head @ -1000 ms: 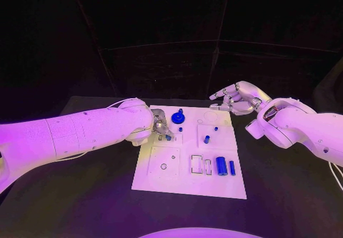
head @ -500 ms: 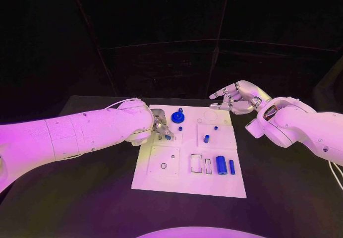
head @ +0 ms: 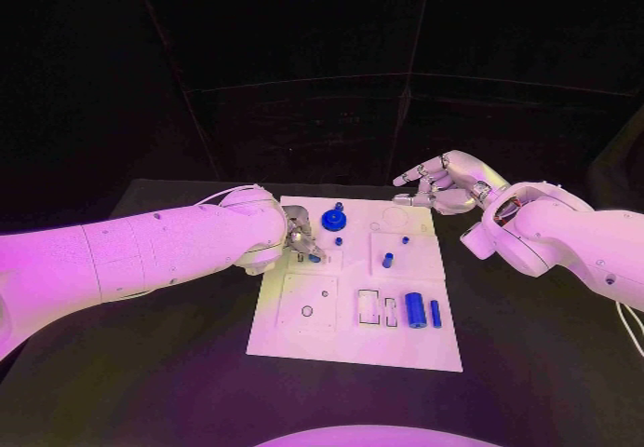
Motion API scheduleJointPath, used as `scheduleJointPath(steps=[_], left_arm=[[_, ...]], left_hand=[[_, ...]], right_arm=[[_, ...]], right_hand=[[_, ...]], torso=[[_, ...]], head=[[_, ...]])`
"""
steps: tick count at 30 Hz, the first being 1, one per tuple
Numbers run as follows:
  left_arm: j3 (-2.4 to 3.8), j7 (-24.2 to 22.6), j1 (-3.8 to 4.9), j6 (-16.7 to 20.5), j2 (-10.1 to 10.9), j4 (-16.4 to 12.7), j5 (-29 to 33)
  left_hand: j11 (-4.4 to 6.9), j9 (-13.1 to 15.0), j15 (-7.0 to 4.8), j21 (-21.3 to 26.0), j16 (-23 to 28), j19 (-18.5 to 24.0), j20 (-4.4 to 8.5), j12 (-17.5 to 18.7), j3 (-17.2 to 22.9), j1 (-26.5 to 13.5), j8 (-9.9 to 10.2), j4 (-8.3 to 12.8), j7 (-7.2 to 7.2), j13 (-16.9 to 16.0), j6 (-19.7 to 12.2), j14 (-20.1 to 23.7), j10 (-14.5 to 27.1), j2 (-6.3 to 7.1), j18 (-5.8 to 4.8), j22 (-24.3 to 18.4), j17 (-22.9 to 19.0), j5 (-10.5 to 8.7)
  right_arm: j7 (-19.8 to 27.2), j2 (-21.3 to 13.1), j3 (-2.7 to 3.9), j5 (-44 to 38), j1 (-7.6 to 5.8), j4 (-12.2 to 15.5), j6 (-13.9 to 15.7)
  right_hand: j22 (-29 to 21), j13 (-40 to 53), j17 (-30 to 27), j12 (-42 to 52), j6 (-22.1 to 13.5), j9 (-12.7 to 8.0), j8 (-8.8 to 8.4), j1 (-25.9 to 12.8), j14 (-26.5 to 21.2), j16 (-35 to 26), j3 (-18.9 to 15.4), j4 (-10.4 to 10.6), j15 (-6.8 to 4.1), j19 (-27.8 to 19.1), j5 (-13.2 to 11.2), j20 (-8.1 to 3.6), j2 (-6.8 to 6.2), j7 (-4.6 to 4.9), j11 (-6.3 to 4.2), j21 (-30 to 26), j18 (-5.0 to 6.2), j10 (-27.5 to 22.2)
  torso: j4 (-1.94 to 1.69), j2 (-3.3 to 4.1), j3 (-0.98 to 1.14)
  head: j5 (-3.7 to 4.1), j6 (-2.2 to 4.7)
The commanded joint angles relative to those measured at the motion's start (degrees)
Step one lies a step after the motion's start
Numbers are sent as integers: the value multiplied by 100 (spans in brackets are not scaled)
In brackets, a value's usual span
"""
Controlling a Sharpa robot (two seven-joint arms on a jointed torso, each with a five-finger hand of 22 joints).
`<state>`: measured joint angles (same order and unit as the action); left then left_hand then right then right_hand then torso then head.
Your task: Assemble the parts on the task board
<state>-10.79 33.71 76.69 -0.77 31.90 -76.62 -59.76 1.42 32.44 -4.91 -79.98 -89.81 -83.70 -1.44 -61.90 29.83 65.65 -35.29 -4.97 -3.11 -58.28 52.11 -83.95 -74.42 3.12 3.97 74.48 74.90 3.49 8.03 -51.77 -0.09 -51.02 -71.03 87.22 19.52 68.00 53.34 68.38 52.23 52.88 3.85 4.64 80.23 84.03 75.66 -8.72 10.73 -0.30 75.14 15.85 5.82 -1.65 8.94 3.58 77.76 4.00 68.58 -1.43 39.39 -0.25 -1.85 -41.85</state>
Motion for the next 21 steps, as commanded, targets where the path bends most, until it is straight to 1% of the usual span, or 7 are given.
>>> scheduleJointPath(steps=[1, 6, 7, 12, 14, 16, 21], left_arm=[[-15, 117, -17, -129, -11, 26, -52], [-15, 115, -17, -156, -67, 69, -21], [-15, 116, -17, -167, -80, 81, -11], [-14, 123, -15, -227, -147, 161, 13], [-14, 130, -15, -255, -171, 197, 17], [-14, 136, -14, -287, -196, 234, 20], [-13, 154, -14, -337, -252, 310, 22]], left_hand=[[14, 38, -10, -21, -19, -66, 14, -44, 924, -151, -63, 840, 53, -12, 23, -605, -61, 18, -70, 19, 1510, 23], [37, 87, -24, -32, -19, -76, 24, -83, 905, -357, -126, 706, 85, -45, 70, -605, -92, 23, -74, 44, 1510, -14], [41, 98, -28, -34, -19, -78, 26, -88, 870, -432, -139, 663, 95, -48, 80, -605, -94, 53, -75, 49, 1510, -26], [61, 131, -42, -61, -19, -99, 40, -164, 481, -863, -183, 388, 121, -112, 171, -605, -132, 221, -85, 101, 1510, -42], [67, 137, -48, -66, -19, -104, 46, -196, 328, -980, -187, 297, 127, -142, 198, -605, -145, 245, -87, 112, 1510, -43], [71, 140, -53, -71, -19, -108, 51, -213, 232, -1035, -189, 248, 132, -157, 214, -605, -150, 251, -89, 123, 1510, -42], [76, 152, -59, -85, -19, -118, 59, -240, -13, -1166, -199, 127, 138, -179, 255, -605, -159, 270, -94, 152, 1510, -45]], right_arm=[[54, 8, 3, 18, -11, 0, -38], [53, 17, 3, 18, -11, -5, -39], [53, 17, 3, 18, -11, -5, -39], [50, 17, 3, 18, -11, -3, -37], [49, 17, 3, 18, -11, -1, -38], [47, 18, 3, 18, -11, 1, -40], [43, 19, 3, 18, -12, 5, -43]], right_hand=[[-5, -8, -2, -23, 5, 7, 35, -11, 137, -31, -42, 2, -32, -53, -16, -6, 41, -16, 13, -20, 103, -44], [-5, -8, -2, -23, 5, 7, 35, -11, 137, -31, -42, 2, -32, -53, -16, -6, 41, -16, 13, -20, 103, -44], [-5, -8, -2, -23, 5, 7, 35, -11, 137, -31, -42, 2, -32, -53, -16, -6, 41, -16, 13, -20, 103, -44], [-20, -25, -10, -36, 5, 8, 36, -17, 137, -39, -56, 4, -32, -61, -36, -6, 46, -16, 13, -31, 106, -50], [-20, -25, -10, -36, 5, 8, 36, -17, 137, -39, -56, 4, -32, -61, -36, -6, 46, -16, 13, -31, 106, -50], [-24, -36, -17, -45, 4, 7, 37, -21, 136, -45, -61, 6, -31, -63, -39, -6, 47, -16, 14, -34, 106, -56], [-34, -60, -16, -68, 3, 7, 37, -28, 136, -45, -68, 10, -31, -69, -42, -6, 49, -15, 14, -41, 108, -70]], torso=[[-3, 3, 4], [7, 2, 8], [7, 0, 8], [4, 2, 11], [3, 1, 13], [-2, 3, 9], [0, 2, 9]], head=[[7, 2], [-2, 0], [0, -2], [5, 2], [13, -1], [15, -1], [17, -4]])
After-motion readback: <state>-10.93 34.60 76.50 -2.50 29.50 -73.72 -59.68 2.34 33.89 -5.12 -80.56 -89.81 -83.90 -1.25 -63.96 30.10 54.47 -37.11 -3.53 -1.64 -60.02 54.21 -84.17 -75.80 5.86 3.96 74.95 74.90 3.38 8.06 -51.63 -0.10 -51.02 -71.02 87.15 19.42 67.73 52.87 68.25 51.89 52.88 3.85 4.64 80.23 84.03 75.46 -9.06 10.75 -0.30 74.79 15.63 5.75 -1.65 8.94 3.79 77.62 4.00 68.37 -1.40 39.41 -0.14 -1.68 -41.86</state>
